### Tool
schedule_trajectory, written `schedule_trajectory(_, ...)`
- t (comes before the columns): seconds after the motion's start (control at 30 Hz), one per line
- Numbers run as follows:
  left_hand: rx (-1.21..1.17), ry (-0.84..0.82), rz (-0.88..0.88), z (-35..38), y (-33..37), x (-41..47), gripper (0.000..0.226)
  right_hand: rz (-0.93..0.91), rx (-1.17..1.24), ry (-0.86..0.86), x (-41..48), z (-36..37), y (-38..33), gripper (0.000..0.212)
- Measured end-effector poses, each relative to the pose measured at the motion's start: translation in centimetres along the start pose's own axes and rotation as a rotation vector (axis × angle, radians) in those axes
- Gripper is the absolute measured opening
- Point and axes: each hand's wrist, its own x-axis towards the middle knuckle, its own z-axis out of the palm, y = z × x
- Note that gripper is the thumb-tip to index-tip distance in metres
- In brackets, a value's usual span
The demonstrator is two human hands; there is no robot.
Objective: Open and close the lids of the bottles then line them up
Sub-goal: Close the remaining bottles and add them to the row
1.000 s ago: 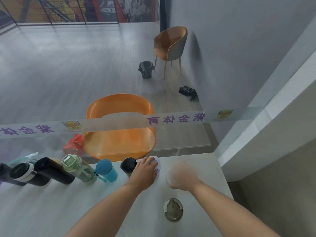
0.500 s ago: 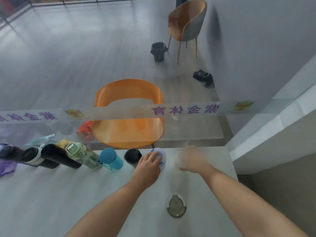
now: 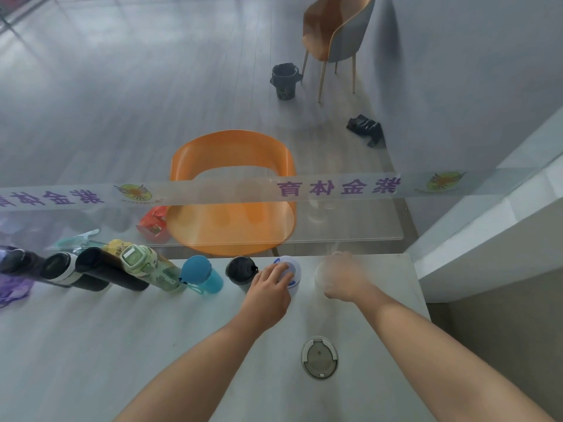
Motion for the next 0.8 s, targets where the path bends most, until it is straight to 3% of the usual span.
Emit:
schedule_trajectory(0.23,-0.027,0.009,0.0,0.3,0.1,-0.2,0.05,0.041,0.179,0.01,-1.8,1.1,1.2,0.117)
schedule_trajectory(0.33,-0.021,0.027,0.037,-0.1,0.1,-0.5,0.046,0.098,0.276,0.089,-3.8,1.8,1.2,0.109)
schedule_trajectory(0.5,-0.035,0.056,0.114,-0.3,0.6,-1.4,0.039,0.091,0.389,0.139,-8.3,3.5,0.6,0.075)
schedule_trajectory(0.67,-0.036,0.074,0.215,0.0,1.1,-2.7,0.036,-0.027,0.363,-0.001,-12.8,5.4,-1.6,0.092)
schedule_trajectory(0.8,-0.049,0.096,0.27,0.0,1.0,-3.2,0.033,-0.055,0.198,-0.133,-14.7,8.0,-3.0,0.101)
